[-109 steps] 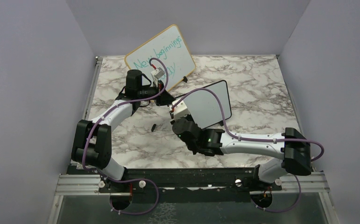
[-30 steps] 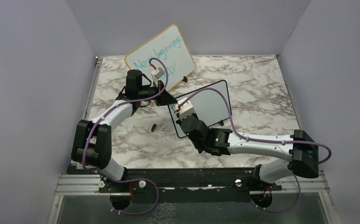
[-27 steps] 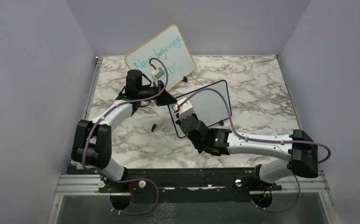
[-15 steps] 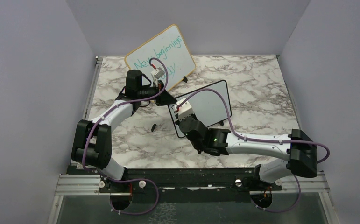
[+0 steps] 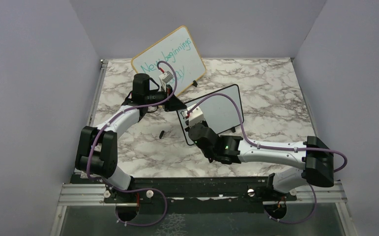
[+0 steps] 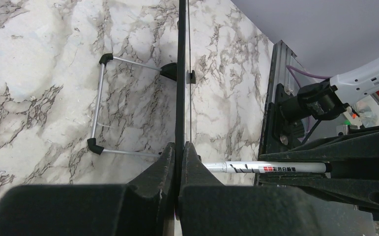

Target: Write a sentence on the whiteboard

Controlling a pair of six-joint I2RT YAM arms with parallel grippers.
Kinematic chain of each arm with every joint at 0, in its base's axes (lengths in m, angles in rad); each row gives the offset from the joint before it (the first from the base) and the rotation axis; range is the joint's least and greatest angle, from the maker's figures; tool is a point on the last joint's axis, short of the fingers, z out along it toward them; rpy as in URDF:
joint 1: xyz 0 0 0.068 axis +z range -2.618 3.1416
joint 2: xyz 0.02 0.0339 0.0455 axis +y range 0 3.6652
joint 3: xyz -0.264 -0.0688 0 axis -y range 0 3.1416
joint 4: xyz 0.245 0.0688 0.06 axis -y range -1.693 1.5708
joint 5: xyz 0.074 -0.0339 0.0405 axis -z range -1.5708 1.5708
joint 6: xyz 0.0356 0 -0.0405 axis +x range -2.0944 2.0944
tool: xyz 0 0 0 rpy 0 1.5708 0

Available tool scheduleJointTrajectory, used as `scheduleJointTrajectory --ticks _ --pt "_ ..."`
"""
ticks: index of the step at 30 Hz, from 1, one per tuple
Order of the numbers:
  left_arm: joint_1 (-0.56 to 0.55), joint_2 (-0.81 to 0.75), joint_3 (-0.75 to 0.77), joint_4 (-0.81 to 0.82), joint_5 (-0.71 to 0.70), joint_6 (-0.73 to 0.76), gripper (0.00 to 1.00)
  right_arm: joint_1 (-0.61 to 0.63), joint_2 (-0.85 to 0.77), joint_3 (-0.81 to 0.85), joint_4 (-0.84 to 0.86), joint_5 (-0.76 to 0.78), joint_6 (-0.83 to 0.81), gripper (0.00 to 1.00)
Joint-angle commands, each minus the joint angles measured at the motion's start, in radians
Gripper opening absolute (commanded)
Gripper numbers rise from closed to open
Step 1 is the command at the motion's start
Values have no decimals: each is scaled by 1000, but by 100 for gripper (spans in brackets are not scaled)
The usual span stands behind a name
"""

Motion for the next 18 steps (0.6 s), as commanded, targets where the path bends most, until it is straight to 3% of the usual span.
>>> scheduleJointTrajectory --ticks 1,18 --pt "-4 2 -16 -5 13 3 0 -10 -7 2 -75 -16 40 0" --pt "-4 3 -16 -5 10 1 0 -10 -12 3 -102 -51 54 0"
